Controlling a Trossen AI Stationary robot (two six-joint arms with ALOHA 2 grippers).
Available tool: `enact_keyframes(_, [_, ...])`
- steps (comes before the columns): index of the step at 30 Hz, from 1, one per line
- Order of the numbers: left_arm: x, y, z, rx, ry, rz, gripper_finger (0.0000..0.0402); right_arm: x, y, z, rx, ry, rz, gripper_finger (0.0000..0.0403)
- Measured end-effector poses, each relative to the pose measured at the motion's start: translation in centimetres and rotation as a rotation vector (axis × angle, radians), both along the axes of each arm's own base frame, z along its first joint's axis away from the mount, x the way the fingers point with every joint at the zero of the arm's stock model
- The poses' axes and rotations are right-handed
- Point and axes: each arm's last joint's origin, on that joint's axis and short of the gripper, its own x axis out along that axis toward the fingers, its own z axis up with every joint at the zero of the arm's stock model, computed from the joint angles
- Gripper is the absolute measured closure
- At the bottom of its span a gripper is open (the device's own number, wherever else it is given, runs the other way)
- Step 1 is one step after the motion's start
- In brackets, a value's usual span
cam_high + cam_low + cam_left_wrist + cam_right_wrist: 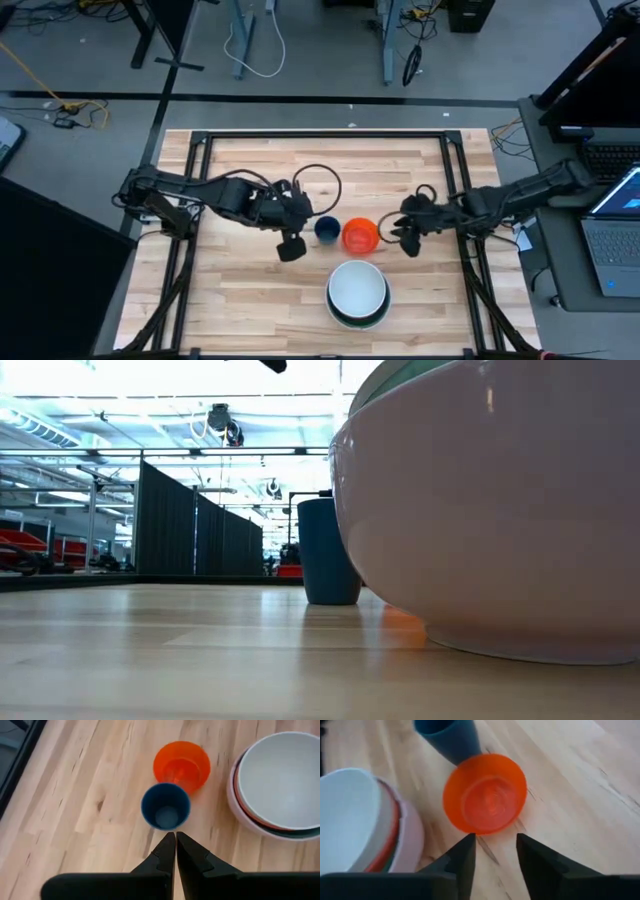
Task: Nest bowls inside each other
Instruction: Stack the orange bowl onto the white bowl
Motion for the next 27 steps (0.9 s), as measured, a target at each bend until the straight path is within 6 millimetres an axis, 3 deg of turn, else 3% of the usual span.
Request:
enact_keyframes(5, [-0.2,-0.4,0.1,0.002,-0.015,0.034,0.0401,1.9,-1.4,-1.1,0.041,0.031,-0.036,0.0237])
enact_keyframes(13, [-0.8,-1.4,-0.1,0.056,0.007,0.054,0.0401,4.2,-3.2,-3.9,0.102,0.146,-0.016,0.0234])
enact_keyframes(27, [-1.9,-2.0,-0.5,0.105,0.089,0.055,0.0401,6.8,-4.0,-7.3,0.155,0.199,0.002,0.0234])
